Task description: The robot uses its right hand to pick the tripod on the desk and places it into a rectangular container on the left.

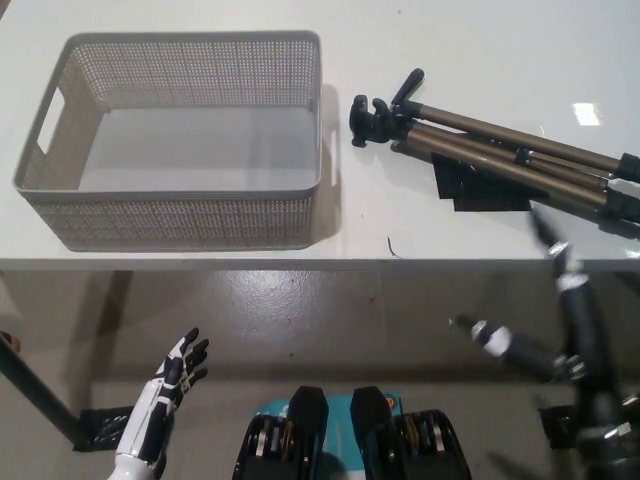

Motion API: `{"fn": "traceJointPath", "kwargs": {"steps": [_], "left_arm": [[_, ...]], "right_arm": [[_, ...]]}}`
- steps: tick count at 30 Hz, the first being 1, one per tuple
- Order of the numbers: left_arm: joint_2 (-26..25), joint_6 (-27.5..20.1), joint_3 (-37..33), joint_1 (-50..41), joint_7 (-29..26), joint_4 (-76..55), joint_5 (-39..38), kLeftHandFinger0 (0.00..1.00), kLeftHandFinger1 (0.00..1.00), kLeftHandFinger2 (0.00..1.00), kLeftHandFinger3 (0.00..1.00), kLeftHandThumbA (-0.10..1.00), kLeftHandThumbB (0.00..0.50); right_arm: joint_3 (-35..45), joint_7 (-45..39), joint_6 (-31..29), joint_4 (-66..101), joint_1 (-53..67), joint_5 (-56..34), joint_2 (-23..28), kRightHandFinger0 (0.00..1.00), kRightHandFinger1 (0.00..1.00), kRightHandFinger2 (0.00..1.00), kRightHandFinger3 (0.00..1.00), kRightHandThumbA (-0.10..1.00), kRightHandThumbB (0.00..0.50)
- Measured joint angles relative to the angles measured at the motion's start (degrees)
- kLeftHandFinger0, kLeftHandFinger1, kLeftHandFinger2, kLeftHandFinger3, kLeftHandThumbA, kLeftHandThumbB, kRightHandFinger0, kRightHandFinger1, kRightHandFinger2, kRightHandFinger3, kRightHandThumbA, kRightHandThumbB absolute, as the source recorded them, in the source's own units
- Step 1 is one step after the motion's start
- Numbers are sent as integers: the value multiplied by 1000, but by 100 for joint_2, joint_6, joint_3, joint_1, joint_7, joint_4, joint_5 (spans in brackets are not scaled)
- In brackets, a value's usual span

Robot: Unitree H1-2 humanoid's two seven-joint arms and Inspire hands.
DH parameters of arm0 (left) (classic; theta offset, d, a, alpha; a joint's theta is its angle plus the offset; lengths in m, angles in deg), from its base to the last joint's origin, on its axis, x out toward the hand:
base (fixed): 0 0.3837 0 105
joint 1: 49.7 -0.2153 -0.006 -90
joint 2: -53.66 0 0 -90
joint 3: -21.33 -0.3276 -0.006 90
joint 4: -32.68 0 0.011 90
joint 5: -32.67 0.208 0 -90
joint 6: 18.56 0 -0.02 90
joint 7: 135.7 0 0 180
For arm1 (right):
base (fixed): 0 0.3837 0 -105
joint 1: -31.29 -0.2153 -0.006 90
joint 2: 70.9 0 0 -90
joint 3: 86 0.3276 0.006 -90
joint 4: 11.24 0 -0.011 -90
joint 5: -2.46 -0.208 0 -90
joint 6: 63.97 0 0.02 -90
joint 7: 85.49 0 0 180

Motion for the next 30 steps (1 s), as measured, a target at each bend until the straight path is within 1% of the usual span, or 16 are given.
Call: {"fn": "traceJointPath", "kwargs": {"steps": [1,2,3,4,5,6,10,13,15,19,21,24,25,28,29,30], "left_arm": [[-1,0,1,0,3,0,-4,1000,1000,1000,1000,1000,216],[-1,-1,1,0,6,1,-7,1000,1000,1000,1000,1000,216],[0,-1,1,0,8,2,-8,1000,1000,1000,1000,1000,206],[1,-1,1,1,10,3,-11,1000,1000,1000,1000,1000,204],[0,-1,1,0,10,4,-14,1000,1000,1000,1000,1000,211],[0,-1,0,0,11,5,-16,1000,1000,1000,1000,1000,215],[0,-1,2,0,11,8,-25,1000,1000,1000,1000,1000,210],[0,-2,3,1,11,10,-28,1000,1000,1000,1000,1000,215],[-1,-2,3,0,11,12,-29,1000,1000,1000,1000,1000,222],[0,-2,2,1,11,14,-30,1000,1000,1000,1000,1000,212],[0,-3,2,0,11,14,-30,1000,1000,1000,1000,1000,222],[-2,-6,3,-1,11,17,-31,1000,1000,1000,1000,1000,235],[-2,-8,3,0,12,18,-32,1000,1000,1000,1000,1000,234],[-2,-17,3,0,14,18,-37,1000,1000,1000,1000,1000,231],[-3,-20,3,0,14,18,-38,1000,1000,1000,1000,1000,230],[-6,-23,3,0,14,18,-38,1000,1000,1000,1000,1000,229]], "right_arm": [[72,-44,137,208,-142,41,148,1000,1000,1000,1000,1000,428],[124,-91,274,351,-293,73,268,1000,1000,1000,1000,1000,365],[184,-140,426,499,-519,119,427,1000,1000,1000,1000,1000,392],[227,-188,551,588,-741,157,570,1000,1000,1000,1000,1000,391],[245,-229,650,635,-888,188,656,1000,1000,1000,1000,1000,370],[263,-287,786,654,-1136,228,795,1000,1000,1000,1000,1000,372],[244,-513,1237,486,-2209,415,1319,1000,1000,1000,1000,1000,407],[153,-664,1459,187,-2857,526,1514,1000,1000,1000,1000,1000,435],[-20,-803,1664,-241,-3376,644,1627,1000,1000,1000,1000,1000,470],[-422,-1060,1963,-1267,-4273,835,1665,1000,1000,1000,1000,1000,483],[-646,-1171,2087,-1829,-4689,923,1663,1000,1000,1000,1000,1000,455],[-1020,-1333,2276,-2794,-5279,1061,1640,1000,1000,1000,1000,1000,449],[-1160,-1381,2351,-3166,-5468,1123,1615,1000,1000,1000,1000,1000,460],[-1490,-1492,2516,-4096,-5959,1231,1516,1000,1000,1000,1000,1000,458],[-1562,-1515,2555,-4309,-6064,1262,1484,1000,1000,1000,1000,1000,439],[-1673,-1553,2614,-4640,-6222,1302,1426,1000,1000,1000,1000,1000,436]]}}
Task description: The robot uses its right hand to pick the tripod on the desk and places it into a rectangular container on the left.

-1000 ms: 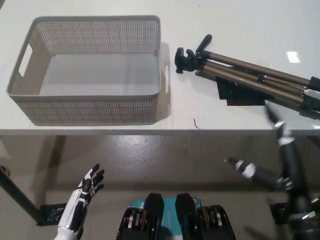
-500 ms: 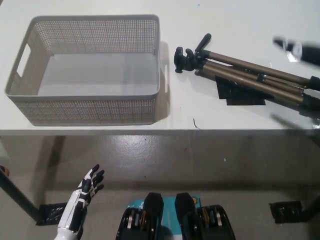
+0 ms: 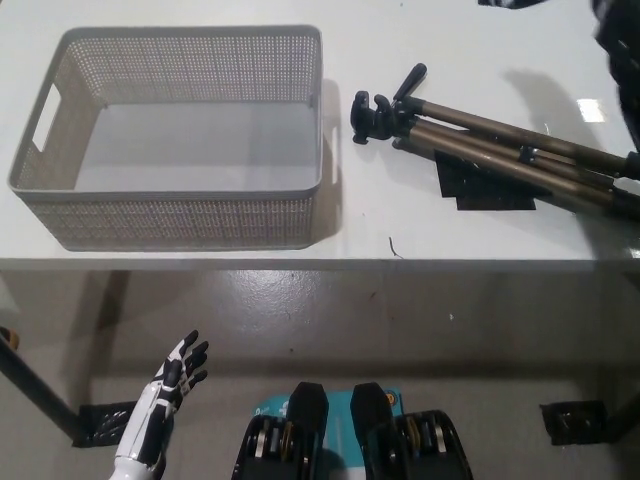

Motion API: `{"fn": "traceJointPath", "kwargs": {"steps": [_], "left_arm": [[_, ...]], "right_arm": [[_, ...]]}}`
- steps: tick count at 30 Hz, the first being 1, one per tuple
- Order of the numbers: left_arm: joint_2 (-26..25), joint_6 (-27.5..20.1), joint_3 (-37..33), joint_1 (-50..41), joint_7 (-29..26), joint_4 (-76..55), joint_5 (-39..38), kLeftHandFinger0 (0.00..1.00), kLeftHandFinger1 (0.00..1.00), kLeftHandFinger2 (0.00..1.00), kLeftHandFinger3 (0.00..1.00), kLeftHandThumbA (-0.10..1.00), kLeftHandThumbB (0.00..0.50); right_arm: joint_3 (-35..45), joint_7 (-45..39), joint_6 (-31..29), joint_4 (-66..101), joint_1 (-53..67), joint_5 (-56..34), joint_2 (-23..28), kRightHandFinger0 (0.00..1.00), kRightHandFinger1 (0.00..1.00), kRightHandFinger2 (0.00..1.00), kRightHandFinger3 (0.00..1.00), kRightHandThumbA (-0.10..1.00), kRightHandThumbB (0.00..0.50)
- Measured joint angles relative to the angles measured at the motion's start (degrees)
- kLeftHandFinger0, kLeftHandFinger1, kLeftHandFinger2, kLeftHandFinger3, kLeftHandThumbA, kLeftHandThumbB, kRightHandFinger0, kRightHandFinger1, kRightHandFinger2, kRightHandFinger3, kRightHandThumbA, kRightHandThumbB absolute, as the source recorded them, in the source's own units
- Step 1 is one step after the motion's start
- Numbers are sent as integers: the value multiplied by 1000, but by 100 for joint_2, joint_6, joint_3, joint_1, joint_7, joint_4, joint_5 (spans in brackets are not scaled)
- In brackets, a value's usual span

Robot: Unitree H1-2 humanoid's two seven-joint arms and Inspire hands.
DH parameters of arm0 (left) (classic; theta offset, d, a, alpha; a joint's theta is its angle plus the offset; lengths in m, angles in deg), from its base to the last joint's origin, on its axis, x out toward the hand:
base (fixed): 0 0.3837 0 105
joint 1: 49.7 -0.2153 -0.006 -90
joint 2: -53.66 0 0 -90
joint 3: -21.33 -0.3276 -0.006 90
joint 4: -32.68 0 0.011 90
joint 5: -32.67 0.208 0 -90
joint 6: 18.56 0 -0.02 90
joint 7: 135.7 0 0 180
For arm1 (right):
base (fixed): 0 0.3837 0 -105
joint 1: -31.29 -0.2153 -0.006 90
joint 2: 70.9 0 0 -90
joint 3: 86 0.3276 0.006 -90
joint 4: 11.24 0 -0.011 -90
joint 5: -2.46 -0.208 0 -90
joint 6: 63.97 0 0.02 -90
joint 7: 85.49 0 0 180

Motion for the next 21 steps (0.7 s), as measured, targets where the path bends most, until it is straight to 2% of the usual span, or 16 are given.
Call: {"fn": "traceJointPath", "kwargs": {"steps": [4,8,10,13,15,16,18,19,20,21], "left_arm": [[-1,-15,-1,0,1,-1,0,1000,1000,1000,1000,1000,231],[-3,-27,0,0,20,-1,-13,1000,1000,1000,1000,1000,231],[-6,-68,1,0,36,-5,-22,1000,1000,1000,1000,1000,233],[-6,-117,1,-1,50,-10,-41,1000,1000,1000,1000,1000,210],[-9,-139,1,-1,66,-11,-58,1000,1000,1000,1000,1000,211],[-10,-141,1,-1,77,-11,-65,1000,1000,1000,1000,1000,213],[-11,-145,1,-1,97,-11,-73,1000,1000,1000,1000,1000,225],[-11,-144,0,-4,102,-14,-74,1000,1000,1000,1000,1000,220],[-11,-144,0,-7,104,-21,-75,1000,1000,1000,1000,1000,210],[-11,-144,0,-11,105,-25,-80,1000,1000,1000,1000,1000,209]], "right_arm": [[-407,-134,187,-1340,-566,112,-324,1000,1000,1000,1000,1000,464],[-596,-177,265,-2639,-957,117,-739,1000,1000,1000,1000,1000,434],[-600,-200,274,-3271,-1103,102,-978,1000,1000,1000,1000,1000,444],[-581,-234,268,-3764,-1161,66,-1210,1000,1000,1000,1000,1000,463],[-534,-239,265,-3940,-1157,32,-1313,1000,1000,1000,1000,1000,395],[-514,-239,247,-3988,-1155,14,-1344,1000,1000,1000,1000,1000,392],[-449,-243,222,-4063,-1146,-37,-1388,1000,1000,1000,1000,1000,432],[-439,-264,222,-4104,-1146,-55,-1399,1000,1000,1000,1000,1000,427],[-437,-291,221,-4134,-1144,-69,-1403,1000,1000,1000,1000,1000,391],[-421,-344,213,-4167,-1138,-93,-1404,1000,1000,1000,1000,1000,389]]}}
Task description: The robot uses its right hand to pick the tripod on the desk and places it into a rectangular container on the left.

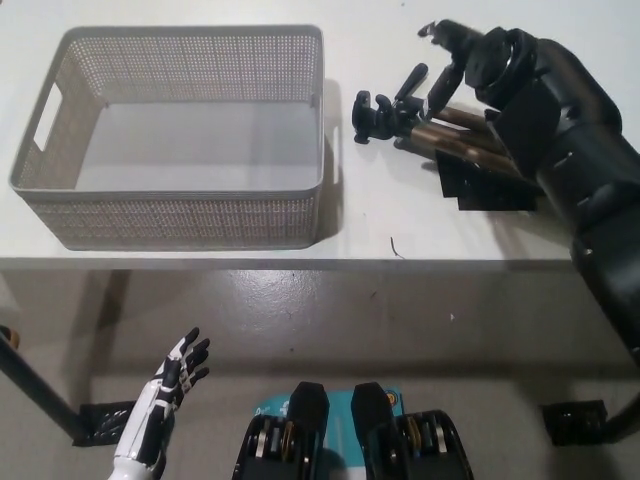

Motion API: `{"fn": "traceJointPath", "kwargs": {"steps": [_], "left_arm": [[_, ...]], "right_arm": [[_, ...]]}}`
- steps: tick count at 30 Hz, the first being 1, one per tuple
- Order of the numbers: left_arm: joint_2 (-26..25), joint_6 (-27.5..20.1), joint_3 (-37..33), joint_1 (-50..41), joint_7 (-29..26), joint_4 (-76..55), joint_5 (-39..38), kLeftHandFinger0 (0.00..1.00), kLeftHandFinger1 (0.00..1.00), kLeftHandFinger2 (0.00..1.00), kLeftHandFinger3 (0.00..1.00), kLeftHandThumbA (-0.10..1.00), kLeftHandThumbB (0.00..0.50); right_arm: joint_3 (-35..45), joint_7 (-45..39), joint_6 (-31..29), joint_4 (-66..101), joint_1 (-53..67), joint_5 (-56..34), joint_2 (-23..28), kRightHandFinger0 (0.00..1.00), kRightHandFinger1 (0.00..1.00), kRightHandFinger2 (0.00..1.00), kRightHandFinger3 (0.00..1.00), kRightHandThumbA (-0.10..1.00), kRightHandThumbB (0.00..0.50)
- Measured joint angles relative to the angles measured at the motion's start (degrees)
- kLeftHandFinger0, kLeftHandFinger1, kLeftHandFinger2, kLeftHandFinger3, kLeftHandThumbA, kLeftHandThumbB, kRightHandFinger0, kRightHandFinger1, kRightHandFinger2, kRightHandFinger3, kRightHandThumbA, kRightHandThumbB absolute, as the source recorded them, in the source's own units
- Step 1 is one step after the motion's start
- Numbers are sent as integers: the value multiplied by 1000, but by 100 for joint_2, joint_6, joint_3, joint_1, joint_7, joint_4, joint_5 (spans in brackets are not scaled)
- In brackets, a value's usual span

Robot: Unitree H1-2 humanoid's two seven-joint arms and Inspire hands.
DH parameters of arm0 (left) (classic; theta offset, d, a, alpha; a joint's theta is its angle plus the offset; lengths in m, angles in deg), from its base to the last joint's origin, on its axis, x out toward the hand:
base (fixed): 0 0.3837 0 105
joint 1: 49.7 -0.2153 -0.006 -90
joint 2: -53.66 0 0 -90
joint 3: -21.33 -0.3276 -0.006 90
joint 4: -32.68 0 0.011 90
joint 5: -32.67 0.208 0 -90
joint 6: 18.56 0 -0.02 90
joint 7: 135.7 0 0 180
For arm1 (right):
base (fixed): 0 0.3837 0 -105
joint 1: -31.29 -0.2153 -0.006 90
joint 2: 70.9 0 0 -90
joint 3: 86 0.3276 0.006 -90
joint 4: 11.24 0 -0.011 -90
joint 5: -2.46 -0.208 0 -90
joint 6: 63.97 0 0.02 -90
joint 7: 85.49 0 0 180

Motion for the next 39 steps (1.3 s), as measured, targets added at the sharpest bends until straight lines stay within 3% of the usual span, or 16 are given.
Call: {"fn": "traceJointPath", "kwargs": {"steps": [1,4,7,18,22,28,29,30,31,32,33,34,35,36,37,39], "left_arm": [[0,0,0,-2,0,-2,-3,1000,1000,1000,1000,1000,193],[-4,-1,3,-2,1,-6,-14,1000,1000,1000,1000,1000,184],[-6,-5,16,-5,2,-7,-30,1000,1000,1000,1000,1000,208],[-81,-40,49,-192,2,-74,-76,1000,1000,1000,1000,1000,220],[-82,-85,50,-202,2,-72,-93,1000,1000,1000,1000,1000,219],[-85,-124,52,-329,3,-75,-115,1000,1000,1000,1000,1000,207],[-87,-131,52,-337,3,-75,-120,1000,1000,1000,1000,1000,199],[-91,-144,53,-344,4,-75,-127,1000,1000,1000,1000,1000,196],[-93,-157,53,-347,5,-74,-133,1000,1000,1000,1000,1000,190],[-94,-160,55,-347,5,-74,-137,1000,1000,1000,1000,1000,187],[-93,-162,55,-351,4,-75,-140,1000,1000,1000,1000,1000,186],[-91,-165,54,-362,3,-76,-139,1000,1000,1000,1000,1000,185],[-91,-165,53,-382,3,-75,-138,1000,1000,1000,1000,1000,196],[-88,-164,52,-405,3,-75,-138,1000,1000,1000,1000,1000,206],[-85,-164,50,-421,3,-74,-138,1000,1000,1000,1000,1000,208],[-83,-164,49,-437,3,-75,-138,1000,1000,1000,1000,1000,197]], "right_arm": [[20,-45,-16,-14,9,-27,1,1000,1000,1000,1000,1000,313],[136,-248,-134,-45,69,-116,17,1000,1000,1000,1000,1000,268],[138,-447,-272,-119,174,-132,53,1000,1000,1000,1000,1000,366],[-855,-354,-90,-278,811,286,329,1000,1000,1000,1000,1000,498],[-1111,-224,-43,-280,900,413,431,1000,1000,1000,1000,1000,416],[-1400,25,-63,-252,1123,605,501,1000,1000,1000,1000,1000,444],[-1391,66,-63,-249,1150,605,502,1000,1000,1000,1000,1000,402],[-1360,133,-63,-246,1194,597,501,1000,1000,1000,1000,1000,410],[-1234,242,-68,-233,1231,570,500,1000,1000,1000,1000,954,342],[-1161,342,-91,-221,1266,566,499,1000,1000,1000,996,650,301],[-1083,464,-125,-209,1314,559,495,742,722,699,853,265,222],[-992,599,-177,-189,1351,545,490,512,571,624,808,85,271],[-924,728,-225,-169,1379,530,485,123,210,317,612,-93,242],[-842,871,-288,-145,1405,514,475,5,39,207,439,-100,204],[-769,986,-350,-133,1432,503,469,0,125,390,438,-100,174],[-583,1315,-503,-122,1528,458,457,0,328,732,683,-100,165]]}}
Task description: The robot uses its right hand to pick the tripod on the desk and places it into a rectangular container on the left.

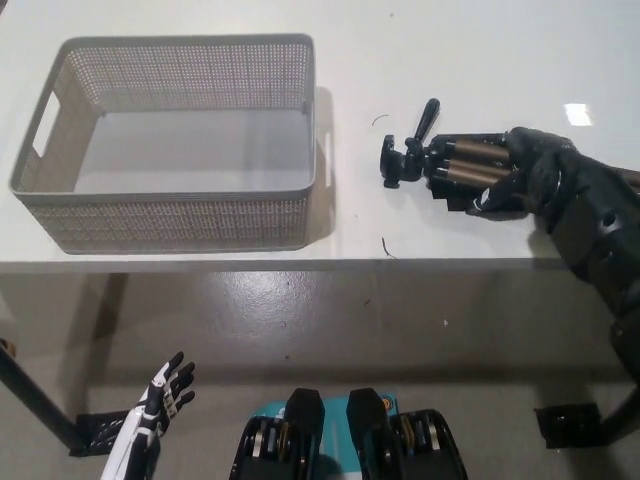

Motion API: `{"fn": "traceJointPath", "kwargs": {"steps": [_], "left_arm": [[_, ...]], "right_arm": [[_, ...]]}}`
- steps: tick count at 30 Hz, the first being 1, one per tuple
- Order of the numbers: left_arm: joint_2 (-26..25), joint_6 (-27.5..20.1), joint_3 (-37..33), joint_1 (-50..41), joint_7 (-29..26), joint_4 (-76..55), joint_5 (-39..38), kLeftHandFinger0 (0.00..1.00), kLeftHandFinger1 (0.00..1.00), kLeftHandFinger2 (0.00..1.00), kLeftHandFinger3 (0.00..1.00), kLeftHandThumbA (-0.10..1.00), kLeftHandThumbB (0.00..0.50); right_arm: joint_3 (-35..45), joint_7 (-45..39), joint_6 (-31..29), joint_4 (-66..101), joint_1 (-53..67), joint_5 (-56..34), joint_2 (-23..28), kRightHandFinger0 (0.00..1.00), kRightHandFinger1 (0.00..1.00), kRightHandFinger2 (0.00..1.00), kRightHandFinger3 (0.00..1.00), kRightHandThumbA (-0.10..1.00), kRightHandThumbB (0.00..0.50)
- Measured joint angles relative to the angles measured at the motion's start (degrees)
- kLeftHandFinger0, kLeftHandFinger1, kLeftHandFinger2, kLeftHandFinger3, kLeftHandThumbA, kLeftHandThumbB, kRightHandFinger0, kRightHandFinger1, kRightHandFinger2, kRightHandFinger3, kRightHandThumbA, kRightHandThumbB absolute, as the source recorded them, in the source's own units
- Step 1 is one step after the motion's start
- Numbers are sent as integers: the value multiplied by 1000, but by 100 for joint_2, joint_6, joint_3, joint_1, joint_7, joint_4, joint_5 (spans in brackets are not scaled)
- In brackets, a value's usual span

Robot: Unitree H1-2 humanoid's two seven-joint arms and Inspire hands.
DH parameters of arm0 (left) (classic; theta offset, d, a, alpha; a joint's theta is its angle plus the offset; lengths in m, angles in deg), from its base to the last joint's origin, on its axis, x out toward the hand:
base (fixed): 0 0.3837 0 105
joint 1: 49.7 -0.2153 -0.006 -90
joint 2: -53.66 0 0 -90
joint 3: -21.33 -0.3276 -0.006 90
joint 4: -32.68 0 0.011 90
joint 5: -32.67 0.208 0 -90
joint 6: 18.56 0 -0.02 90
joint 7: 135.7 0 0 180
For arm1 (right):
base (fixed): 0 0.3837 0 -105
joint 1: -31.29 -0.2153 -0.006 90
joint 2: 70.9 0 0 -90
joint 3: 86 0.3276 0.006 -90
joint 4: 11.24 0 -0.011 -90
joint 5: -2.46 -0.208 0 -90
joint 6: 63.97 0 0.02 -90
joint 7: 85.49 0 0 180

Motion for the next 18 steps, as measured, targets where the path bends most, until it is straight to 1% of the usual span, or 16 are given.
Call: {"fn": "traceJointPath", "kwargs": {"steps": [1,2,3,4,5,6,7,8,9,11,12,13,14,15,16,18], "left_arm": [[0,0,1,0,0,0,-1,1000,1000,1000,1000,1000,194],[-1,0,2,0,0,0,-1,1000,1000,1000,1000,1000,188],[-2,0,2,-1,0,-1,-2,1000,1000,1000,1000,1000,183],[-2,-1,2,-1,0,0,-2,1000,1000,1000,1000,1000,186],[-1,-1,2,1,0,-1,-1,1000,1000,1000,1000,1000,191],[1,-2,3,0,-1,-1,-1,1000,1000,1000,1000,1000,194],[1,-2,3,0,-1,-1,-1,1000,1000,1000,1000,1000,194],[1,-1,3,2,-1,-1,-1,1000,1000,1000,1000,1000,188],[0,-1,4,3,-2,-1,1,1000,1000,1000,1000,1000,177],[0,-2,6,2,-3,-1,3,1000,1000,1000,1000,1000,173],[1,-2,5,0,-2,-1,4,1000,1000,1000,1000,1000,173],[2,-2,4,-9,-3,-1,6,1000,1000,1000,1000,1000,196],[3,-3,3,-18,-3,-1,8,1000,1000,1000,1000,1000,199],[4,-3,3,-25,-3,0,12,1000,1000,1000,1000,1000,193],[4,-4,3,-31,-4,1,16,1000,1000,1000,1000,1000,187],[3,-5,4,-30,-5,1,20,1000,1000,1000,1000,1000,189]], "right_arm": [[117,199,-90,6,54,-19,-2,0,357,760,805,-100,173],[215,340,-169,10,89,-41,-5,0,293,684,778,-100,159],[354,495,-253,11,113,-65,-7,0,270,634,740,-100,177],[406,576,-302,10,120,-75,-7,0,270,635,716,-100,183],[515,693,-396,9,138,-87,-7,0,336,687,709,-100,196],[589,775,-469,8,152,-92,-6,98,483,804,719,-100,205],[640,827,-512,7,157,-96,-6,63,481,810,745,-100,198],[710,876,-579,8,157,-102,-5,20,494,866,851,-100,186],[796,911,-636,8,157,-118,-6,3,525,911,895,-100,174],[1000,947,-757,5,158,-174,-8,0,533,918,901,-100,164],[1060,949,-796,4,158,-192,-8,0,526,916,905,-100,145],[1128,953,-841,4,160,-223,-8,0,452,849,857,-100,139],[1174,958,-868,5,163,-248,-11,0,452,869,890,-100,133],[1218,965,-902,4,163,-271,-10,1,479,902,910,-100,138],[1306,972,-949,4,163,-301,-8,19,544,962,952,-100,138],[1431,974,-1000,3,163,-354,-9,21,571,962,1000,-100,110]]}}
